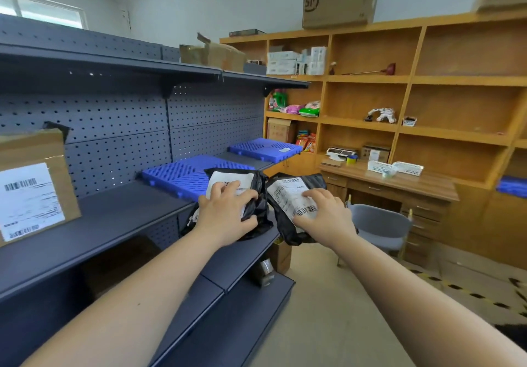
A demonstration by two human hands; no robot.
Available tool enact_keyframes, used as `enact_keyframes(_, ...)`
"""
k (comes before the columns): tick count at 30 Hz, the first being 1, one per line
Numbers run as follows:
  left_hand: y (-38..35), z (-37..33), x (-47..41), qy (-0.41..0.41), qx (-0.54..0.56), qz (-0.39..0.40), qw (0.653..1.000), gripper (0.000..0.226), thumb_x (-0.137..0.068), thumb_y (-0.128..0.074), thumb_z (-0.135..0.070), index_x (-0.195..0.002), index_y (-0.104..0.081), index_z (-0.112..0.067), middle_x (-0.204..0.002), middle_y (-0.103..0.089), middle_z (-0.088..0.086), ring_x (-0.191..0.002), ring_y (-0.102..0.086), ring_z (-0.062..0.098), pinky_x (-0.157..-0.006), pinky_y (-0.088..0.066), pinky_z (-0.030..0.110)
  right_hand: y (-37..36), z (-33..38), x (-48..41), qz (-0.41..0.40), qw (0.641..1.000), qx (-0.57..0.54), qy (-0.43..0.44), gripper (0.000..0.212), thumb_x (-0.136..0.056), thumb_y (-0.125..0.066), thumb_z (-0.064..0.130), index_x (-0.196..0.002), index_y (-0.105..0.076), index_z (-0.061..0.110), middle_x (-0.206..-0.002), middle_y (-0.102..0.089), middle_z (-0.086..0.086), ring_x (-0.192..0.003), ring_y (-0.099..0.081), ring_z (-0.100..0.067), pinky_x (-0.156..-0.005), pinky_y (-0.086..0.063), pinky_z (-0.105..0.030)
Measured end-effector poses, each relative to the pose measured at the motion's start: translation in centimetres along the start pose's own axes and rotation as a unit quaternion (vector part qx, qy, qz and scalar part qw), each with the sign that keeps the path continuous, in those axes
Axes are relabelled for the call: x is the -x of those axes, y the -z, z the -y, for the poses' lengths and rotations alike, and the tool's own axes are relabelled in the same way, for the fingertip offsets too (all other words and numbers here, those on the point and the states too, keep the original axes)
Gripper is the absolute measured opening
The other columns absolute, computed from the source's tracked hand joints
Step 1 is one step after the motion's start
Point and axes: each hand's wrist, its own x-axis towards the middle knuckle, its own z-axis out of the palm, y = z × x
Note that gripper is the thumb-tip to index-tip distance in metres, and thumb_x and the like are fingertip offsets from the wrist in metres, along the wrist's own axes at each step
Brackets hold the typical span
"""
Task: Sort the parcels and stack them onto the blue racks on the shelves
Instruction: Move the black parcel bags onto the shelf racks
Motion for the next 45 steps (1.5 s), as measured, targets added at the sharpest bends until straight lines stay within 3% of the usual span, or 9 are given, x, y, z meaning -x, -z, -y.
enact_keyframes(28,-7.7,15.0,-23.4,-0.002,0.051,-0.026,0.998,0.041,-0.084,-0.048,-0.055,-0.124,-0.042,-0.05,-0.145,-0.035,-0.008,-0.127,-0.023,0.024,-0.094,-0.034,0.046,-9.3,4.4,-22.9,-0.047,0.998,-0.011,-0.032,0.06,-0.075,-0.061,0.054,-0.13,-0.044,0.038,-0.143,-0.04,0.01,-0.126,-0.038,-0.024,-0.097,-0.03,-0.046)
enact_keyframes(37,-11.1,21.1,-26.6,0.016,0.025,0.015,0.999,0.041,-0.086,-0.047,-0.055,-0.126,-0.042,-0.049,-0.144,-0.035,-0.008,-0.13,-0.022,0.025,-0.094,-0.032,0.046,-14.3,5.9,-28.8,-0.054,0.998,-0.037,-0.027,0.059,-0.073,-0.064,0.051,-0.128,-0.048,0.036,-0.14,-0.042,0.009,-0.124,-0.041,-0.026,-0.095,-0.031,-0.043)
enact_keyframes(45,-12.4,25.0,-27.7,0.07,0.041,0.003,0.997,0.043,-0.085,-0.053,-0.055,-0.127,-0.047,-0.052,-0.142,-0.04,-0.014,-0.128,-0.023,0.021,-0.095,-0.029,0.044,-17.6,8.7,-35.8,-0.027,0.999,-0.025,0.036,0.061,-0.074,-0.064,0.053,-0.13,-0.048,0.034,-0.138,-0.042,0.008,-0.122,-0.042,-0.029,-0.094,-0.035,-0.043)
